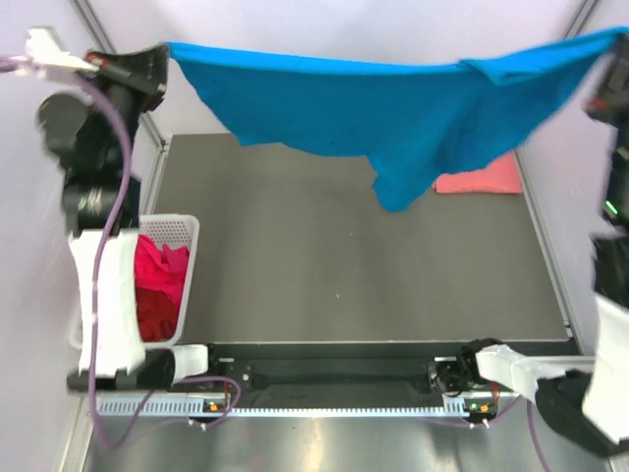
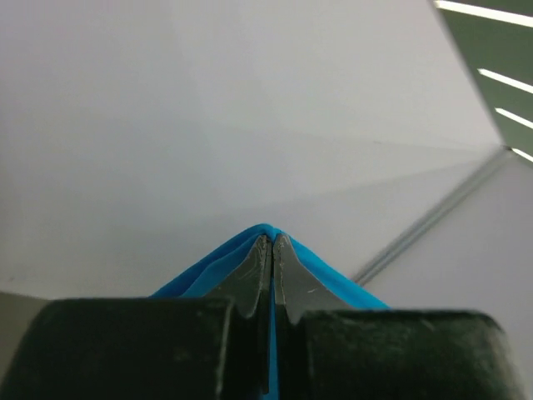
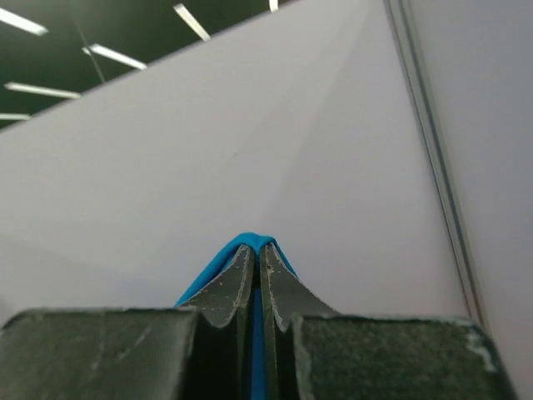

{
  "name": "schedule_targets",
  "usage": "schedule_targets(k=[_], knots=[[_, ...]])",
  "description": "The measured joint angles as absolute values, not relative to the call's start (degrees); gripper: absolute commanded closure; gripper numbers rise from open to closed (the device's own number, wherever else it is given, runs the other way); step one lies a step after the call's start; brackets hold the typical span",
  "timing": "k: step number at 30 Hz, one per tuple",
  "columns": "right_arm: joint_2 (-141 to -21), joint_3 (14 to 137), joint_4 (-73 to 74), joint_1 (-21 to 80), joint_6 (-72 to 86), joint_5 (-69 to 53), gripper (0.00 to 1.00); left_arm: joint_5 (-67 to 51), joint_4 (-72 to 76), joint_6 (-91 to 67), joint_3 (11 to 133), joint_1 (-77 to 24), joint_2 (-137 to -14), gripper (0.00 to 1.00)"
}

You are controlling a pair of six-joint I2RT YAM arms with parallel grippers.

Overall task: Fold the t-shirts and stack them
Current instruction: Flatten the tshirt out

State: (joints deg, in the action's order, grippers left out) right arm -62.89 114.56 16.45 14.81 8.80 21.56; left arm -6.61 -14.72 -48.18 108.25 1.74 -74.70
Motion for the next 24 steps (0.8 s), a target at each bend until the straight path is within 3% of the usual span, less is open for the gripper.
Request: schedule_targets(k=[6, 12, 17, 24], knots=[[-52.1, 119.8, 18.5, 14.7, 11.8, 18.8, 1.00, -4.6, -15.0, -44.8, 108.3, -3.8, -59.9, 1.00], [-49.6, 125.2, 20.0, 14.4, 13.4, 16.1, 1.00, -3.4, -15.4, -43.2, 107.5, -6.4, -54.2, 1.00], [-46.5, 112.7, 19.7, 14.4, 14.6, 15.8, 1.00, -3.4, -14.7, -43.4, 98.9, -6.5, -54.0, 1.00], [-44.3, 81.2, 17.7, 14.4, 16.4, 16.4, 1.00, -4.3, -11.0, -42.2, 76.1, -6.5, -58.9, 1.00]])
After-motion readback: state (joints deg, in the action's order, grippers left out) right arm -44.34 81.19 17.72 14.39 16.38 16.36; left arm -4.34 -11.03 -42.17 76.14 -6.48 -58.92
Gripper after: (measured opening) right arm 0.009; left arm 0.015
